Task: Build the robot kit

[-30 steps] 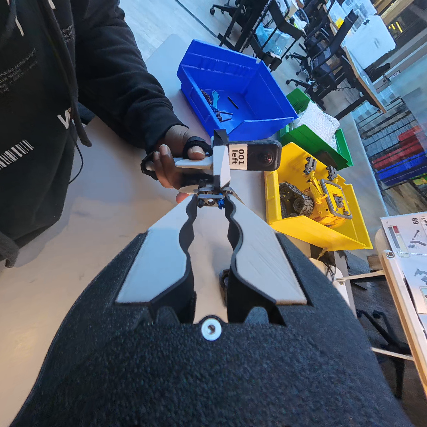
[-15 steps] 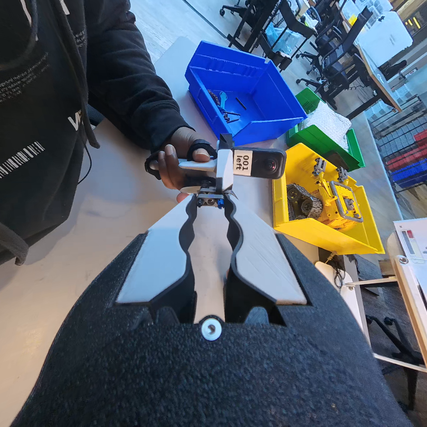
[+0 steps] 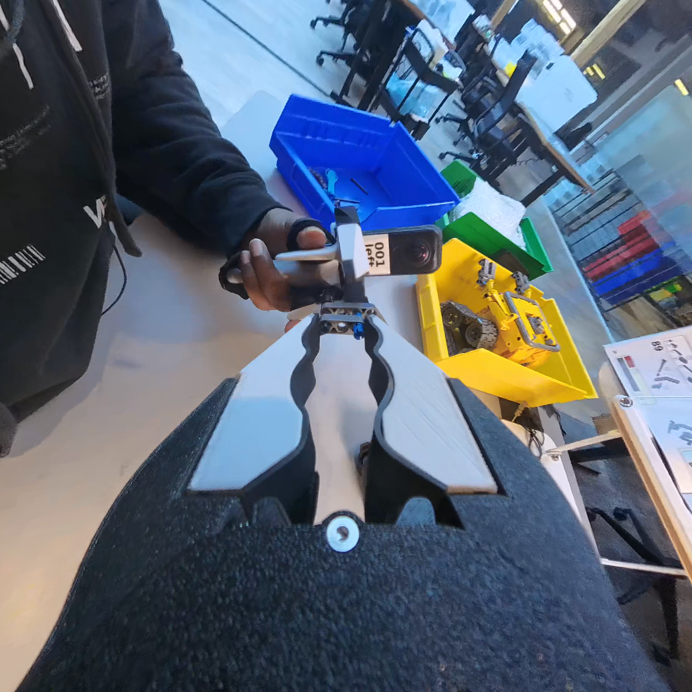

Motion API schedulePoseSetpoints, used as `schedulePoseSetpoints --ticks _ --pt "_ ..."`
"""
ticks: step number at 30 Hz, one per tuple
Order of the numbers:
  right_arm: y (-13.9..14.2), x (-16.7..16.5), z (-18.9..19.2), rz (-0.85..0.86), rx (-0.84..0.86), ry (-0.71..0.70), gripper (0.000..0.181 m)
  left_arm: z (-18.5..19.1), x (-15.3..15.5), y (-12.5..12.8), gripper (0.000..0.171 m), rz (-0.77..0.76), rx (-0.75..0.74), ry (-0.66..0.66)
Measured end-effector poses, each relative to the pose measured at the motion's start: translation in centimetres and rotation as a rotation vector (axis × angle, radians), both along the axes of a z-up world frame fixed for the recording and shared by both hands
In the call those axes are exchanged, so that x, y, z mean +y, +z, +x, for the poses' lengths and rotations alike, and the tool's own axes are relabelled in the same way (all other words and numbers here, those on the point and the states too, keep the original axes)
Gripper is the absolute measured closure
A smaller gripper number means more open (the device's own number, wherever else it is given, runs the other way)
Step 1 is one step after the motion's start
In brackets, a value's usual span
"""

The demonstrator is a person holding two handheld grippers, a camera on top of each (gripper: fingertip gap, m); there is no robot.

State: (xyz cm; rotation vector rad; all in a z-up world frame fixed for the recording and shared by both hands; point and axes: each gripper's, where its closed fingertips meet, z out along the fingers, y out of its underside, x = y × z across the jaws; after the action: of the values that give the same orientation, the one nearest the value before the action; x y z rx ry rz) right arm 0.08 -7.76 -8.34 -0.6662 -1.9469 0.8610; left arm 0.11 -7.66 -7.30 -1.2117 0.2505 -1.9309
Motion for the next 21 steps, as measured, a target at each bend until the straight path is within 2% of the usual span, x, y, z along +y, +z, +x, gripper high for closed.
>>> schedulePoseSetpoints --ticks 8,12,16,18,21 --pt "0.3 -0.2 0.0 0.017 0.016 -0.01 0.159 0.0 0.1 -0.2 0.165 -0.015 0.017 0.004" --pt "-0.1 -0.2 0.0 0.022 0.022 -0.016 0.159 0.2 0.2 -0.7 0.162 0.0 0.098 0.03" --pt "-1.1 0.0 -0.1 0.045 0.054 -0.029 0.159 0.8 0.3 -2.0 0.156 0.032 0.276 0.058" --pt "-1.5 0.0 0.0 0.042 0.069 -0.034 0.159 1.0 0.3 -3.0 0.148 0.036 0.369 0.048" --pt "-1.5 0.4 0.2 -0.002 0.102 -0.052 0.159 0.4 0.4 -3.0 0.145 0.044 0.399 0.06"
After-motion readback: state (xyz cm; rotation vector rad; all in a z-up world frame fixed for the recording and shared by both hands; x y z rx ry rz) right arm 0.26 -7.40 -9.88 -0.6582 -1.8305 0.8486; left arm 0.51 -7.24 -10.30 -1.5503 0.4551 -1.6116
